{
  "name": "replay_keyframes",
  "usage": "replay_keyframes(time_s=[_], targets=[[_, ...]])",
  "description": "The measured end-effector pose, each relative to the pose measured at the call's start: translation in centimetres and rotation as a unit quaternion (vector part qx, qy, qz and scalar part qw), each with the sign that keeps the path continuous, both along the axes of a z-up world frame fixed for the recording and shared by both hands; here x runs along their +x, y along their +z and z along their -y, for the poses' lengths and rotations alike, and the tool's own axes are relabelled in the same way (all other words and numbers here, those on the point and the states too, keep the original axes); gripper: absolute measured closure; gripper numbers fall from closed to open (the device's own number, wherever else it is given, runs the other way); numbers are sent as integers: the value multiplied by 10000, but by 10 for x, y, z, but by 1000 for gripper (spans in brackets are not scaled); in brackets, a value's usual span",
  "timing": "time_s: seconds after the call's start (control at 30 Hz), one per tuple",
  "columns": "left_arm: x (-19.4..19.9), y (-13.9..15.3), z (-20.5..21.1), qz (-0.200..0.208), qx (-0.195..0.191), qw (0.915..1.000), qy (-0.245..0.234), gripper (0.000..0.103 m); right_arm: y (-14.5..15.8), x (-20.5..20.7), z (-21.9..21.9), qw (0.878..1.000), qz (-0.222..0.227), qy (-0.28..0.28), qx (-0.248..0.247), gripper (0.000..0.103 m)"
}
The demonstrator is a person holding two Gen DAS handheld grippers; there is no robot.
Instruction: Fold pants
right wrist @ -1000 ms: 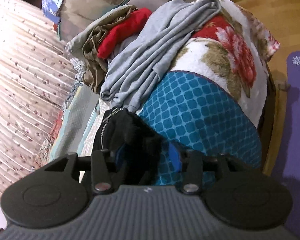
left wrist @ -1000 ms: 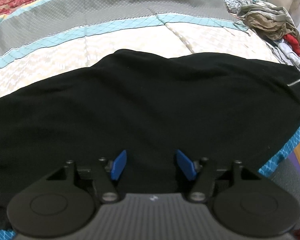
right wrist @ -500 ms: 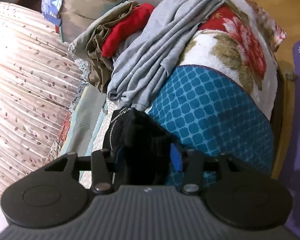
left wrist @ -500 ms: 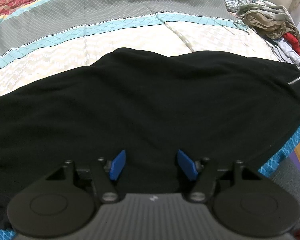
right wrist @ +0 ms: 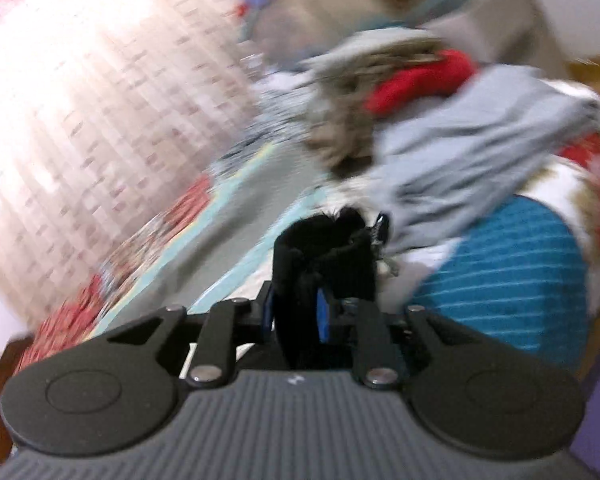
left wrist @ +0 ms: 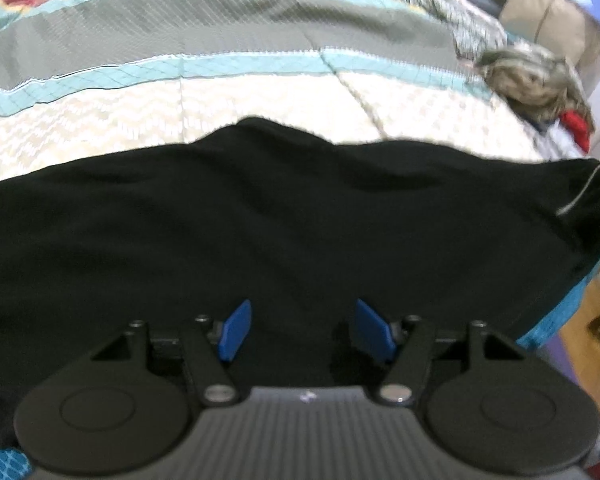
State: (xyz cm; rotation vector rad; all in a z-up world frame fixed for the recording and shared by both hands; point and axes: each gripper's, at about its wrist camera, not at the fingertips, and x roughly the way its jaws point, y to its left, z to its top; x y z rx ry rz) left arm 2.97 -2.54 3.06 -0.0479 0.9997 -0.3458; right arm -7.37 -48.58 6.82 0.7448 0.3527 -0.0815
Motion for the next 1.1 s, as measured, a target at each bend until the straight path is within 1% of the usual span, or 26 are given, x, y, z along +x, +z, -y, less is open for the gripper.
replay_keyframes(time_s=[0.13, 0.23, 0.27, 0.33, 0.4, 0.5, 0.53, 0.57, 0.6, 0.67, 0.7, 0.77, 0.8, 0.87, 0.9, 0.97, 1.0, 1.03, 1.1], targets=[[-2, 6, -13, -8, -410, 9990, 167, 43, 13, 18, -58, 9953, 47, 913, -313, 80], [-5, 3, -20, -23, -510, 9984, 237, 43, 11, 34, -100, 9871, -24, 1587, -212, 80], [-6, 2, -23, -26, -515, 9983, 260, 43, 9, 40, -116, 9819, -73, 1883, -185, 80], [-8, -2, -29, -54, -560, 9979, 326, 43, 4, 52, -150, 9695, -212, 2420, -338, 80], [-9, -6, -36, -110, -612, 9972, 421, 43, -12, 64, -188, 9528, -581, 2940, -489, 80], [-11, -9, -48, -150, -650, 9963, 534, 43, -47, 74, -230, 9313, -1143, 3381, -734, 79], [-13, -11, -52, -158, -677, 9960, 568, 43, -58, 76, -241, 9255, -1347, 3431, -868, 79], [-14, -11, -54, -161, -698, 9957, 587, 43, -62, 75, -246, 9226, -1420, 3457, -954, 78], [-14, -12, -57, -161, -722, 9955, 600, 43, -60, 74, -247, 9220, -1370, 3468, -1041, 76], [-15, -12, -62, -144, -775, 9950, 617, 43, -49, 74, -246, 9158, -1327, 3618, -1133, 66], [-16, -11, -62, -137, -800, 9947, 627, 43, -47, 77, -243, 9128, -1311, 3714, -1075, 52], [-16, -11, -65, -113, -855, 9941, 665, 43, -42, 73, -239, 9107, -1244, 3829, -926, 51], [-17, -10, -67, -97, -887, 9936, 687, 43, -36, 70, -236, 9109, -1151, 3842, -971, 51], [-18, -9, -71, -77, -942, 9930, 710, 43, -23, 62, -236, 9130, -830, 3844, -1088, 52], [-19, -9, -72, -73, -964, 9927, 718, 43, -17, 61, -233, 9164, -695, 3790, -1087, 53], [-20, -8, -75, -58, -983, 9925, 731, 43, -17, 67, -232, 9251, -564, 3630, -965, 54], [-20, -7, -77, -39, -989, 9923, 742, 43, -18, 72, -232, 9282, -563, 3570, -885, 54], [-22, -5, -79, -10, -995, 9921, 764, 43, -23, 75, -231, 9300, -623, 3526, -826, 57], [-24, -3, -84, 37, -1011, 9914, 832, 43, -42, 89, -239, 9293, -996, 3462, -814, 60]])
